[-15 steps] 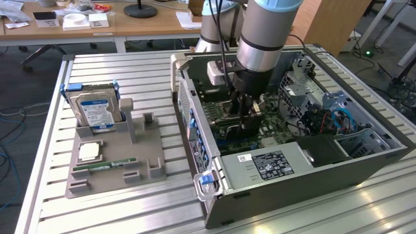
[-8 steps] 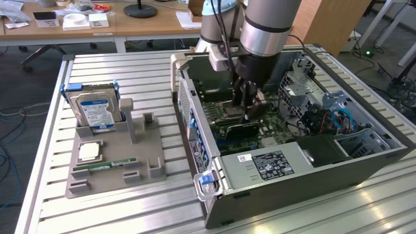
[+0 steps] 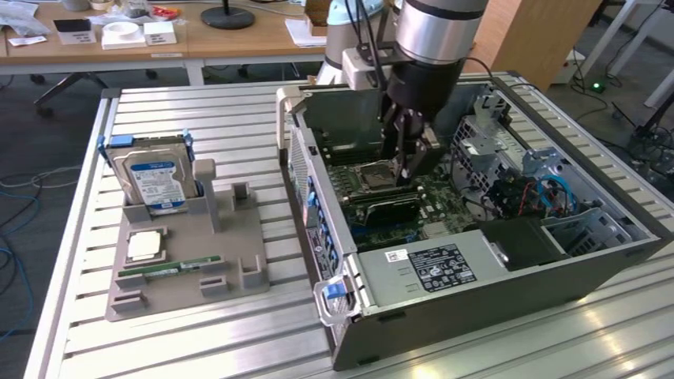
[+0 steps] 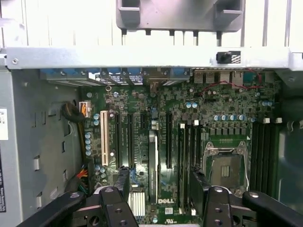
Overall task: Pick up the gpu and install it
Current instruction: 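Insert the gpu into the slot, then press down on the gpu until it lock into place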
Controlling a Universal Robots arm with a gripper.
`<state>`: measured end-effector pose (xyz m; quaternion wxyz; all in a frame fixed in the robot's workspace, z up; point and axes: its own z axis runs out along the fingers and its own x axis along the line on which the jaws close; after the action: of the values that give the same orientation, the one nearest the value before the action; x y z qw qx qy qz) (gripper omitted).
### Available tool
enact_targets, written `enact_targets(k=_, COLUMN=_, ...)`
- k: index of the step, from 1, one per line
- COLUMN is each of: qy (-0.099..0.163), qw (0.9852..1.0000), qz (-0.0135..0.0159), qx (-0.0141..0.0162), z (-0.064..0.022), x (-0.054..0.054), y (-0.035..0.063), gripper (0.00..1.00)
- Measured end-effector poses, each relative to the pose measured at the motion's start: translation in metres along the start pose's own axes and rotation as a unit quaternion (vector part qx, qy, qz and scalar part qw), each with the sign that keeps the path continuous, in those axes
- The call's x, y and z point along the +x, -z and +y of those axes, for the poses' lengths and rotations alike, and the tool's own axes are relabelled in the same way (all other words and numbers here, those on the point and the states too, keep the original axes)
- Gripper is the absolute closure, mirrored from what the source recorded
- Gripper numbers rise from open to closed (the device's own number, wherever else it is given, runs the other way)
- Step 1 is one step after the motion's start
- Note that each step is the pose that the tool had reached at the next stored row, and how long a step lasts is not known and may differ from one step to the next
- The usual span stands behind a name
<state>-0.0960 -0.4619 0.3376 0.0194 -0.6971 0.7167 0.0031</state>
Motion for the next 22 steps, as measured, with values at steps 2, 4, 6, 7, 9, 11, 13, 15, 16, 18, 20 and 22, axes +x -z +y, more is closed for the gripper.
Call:
enact_targets(k=2, qy=0.000, qw=1.0000, qz=0.0000, qx=0.0000, z=-0.0001, x=-0.0002, y=0.0045, gripper=0.37)
enact_targets(k=4, qy=0.000, qw=1.0000, qz=0.0001, qx=0.0001, z=-0.0001, x=-0.0002, y=0.0049, gripper=0.37)
enact_targets(k=6, qy=0.000, qw=1.0000, qz=0.0002, qx=0.0000, z=-0.0001, x=-0.0002, y=0.0050, gripper=0.37)
enact_targets(k=7, qy=0.000, qw=1.0000, qz=0.0002, qx=0.0000, z=-0.0001, x=-0.0002, y=0.0050, gripper=0.37)
enact_targets(k=9, qy=0.000, qw=1.0000, qz=0.0002, qx=0.0000, z=-0.0001, x=-0.0002, y=0.0050, gripper=0.37)
enact_targets(k=11, qy=0.000, qw=1.0000, qz=0.0002, qx=0.0000, z=-0.0001, x=-0.0002, y=0.0050, gripper=0.37)
enact_targets(k=13, qy=0.000, qw=1.0000, qz=0.0002, qx=0.0000, z=-0.0001, x=-0.0002, y=0.0050, gripper=0.37)
enact_targets(k=15, qy=0.000, qw=1.0000, qz=0.0002, qx=0.0000, z=-0.0001, x=-0.0002, y=0.0050, gripper=0.37)
enact_targets(k=16, qy=0.000, qw=1.0000, qz=0.0002, qx=0.0000, z=-0.0001, x=-0.0002, y=0.0050, gripper=0.37)
enact_targets(k=18, qy=0.000, qw=1.0000, qz=0.0002, qx=0.0000, z=-0.0001, x=-0.0002, y=0.0050, gripper=0.39)
enact_targets(k=20, qy=0.000, qw=1.0000, qz=0.0002, qx=0.0000, z=-0.0001, x=-0.0002, y=0.0050, gripper=0.51)
enact_targets(k=22, qy=0.000, qw=1.0000, qz=0.0002, qx=0.0000, z=-0.0001, x=-0.0002, y=0.0050, gripper=0.51)
